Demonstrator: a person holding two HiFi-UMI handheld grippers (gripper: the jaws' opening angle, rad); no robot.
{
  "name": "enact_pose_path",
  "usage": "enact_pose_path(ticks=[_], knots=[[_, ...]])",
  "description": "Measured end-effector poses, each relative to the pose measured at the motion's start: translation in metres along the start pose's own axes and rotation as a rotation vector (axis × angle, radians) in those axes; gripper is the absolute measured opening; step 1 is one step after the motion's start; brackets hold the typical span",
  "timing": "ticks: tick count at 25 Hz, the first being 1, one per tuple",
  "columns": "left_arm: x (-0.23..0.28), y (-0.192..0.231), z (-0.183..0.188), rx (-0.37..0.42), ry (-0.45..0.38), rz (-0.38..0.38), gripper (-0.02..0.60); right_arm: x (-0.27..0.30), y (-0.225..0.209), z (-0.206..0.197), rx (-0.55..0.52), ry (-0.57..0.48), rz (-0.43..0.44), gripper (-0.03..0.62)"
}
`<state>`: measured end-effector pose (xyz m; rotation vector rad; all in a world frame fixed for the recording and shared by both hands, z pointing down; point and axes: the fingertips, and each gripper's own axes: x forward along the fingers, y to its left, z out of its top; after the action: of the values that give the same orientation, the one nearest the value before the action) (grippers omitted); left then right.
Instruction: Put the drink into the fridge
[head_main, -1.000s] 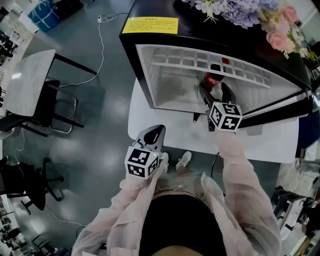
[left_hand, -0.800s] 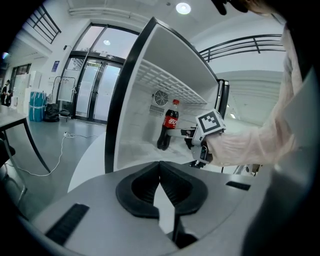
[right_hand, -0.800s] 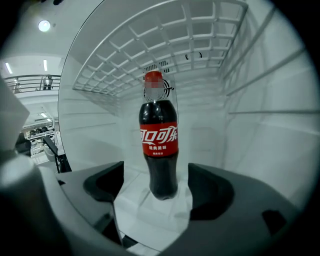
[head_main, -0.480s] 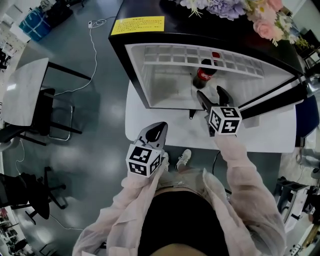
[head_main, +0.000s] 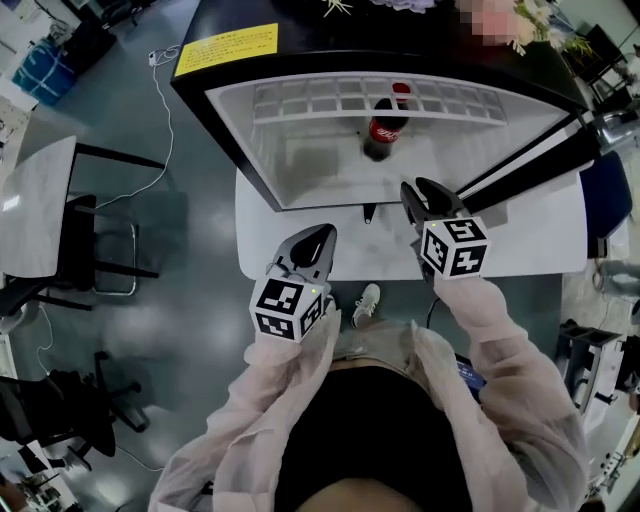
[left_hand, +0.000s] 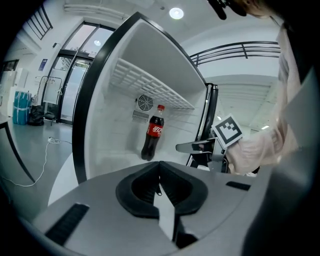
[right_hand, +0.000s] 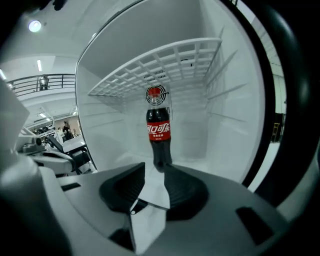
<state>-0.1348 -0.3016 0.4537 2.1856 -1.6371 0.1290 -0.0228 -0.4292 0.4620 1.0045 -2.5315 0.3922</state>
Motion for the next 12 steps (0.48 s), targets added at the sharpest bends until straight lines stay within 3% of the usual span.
enact_pose_path(ticks=[12], knots=[[0.014, -0.029, 0.025, 0.023, -0.042, -0.079, 0.011, -0.055, 0.005, 0.021, 0.042, -0.011, -0.018, 0.014]])
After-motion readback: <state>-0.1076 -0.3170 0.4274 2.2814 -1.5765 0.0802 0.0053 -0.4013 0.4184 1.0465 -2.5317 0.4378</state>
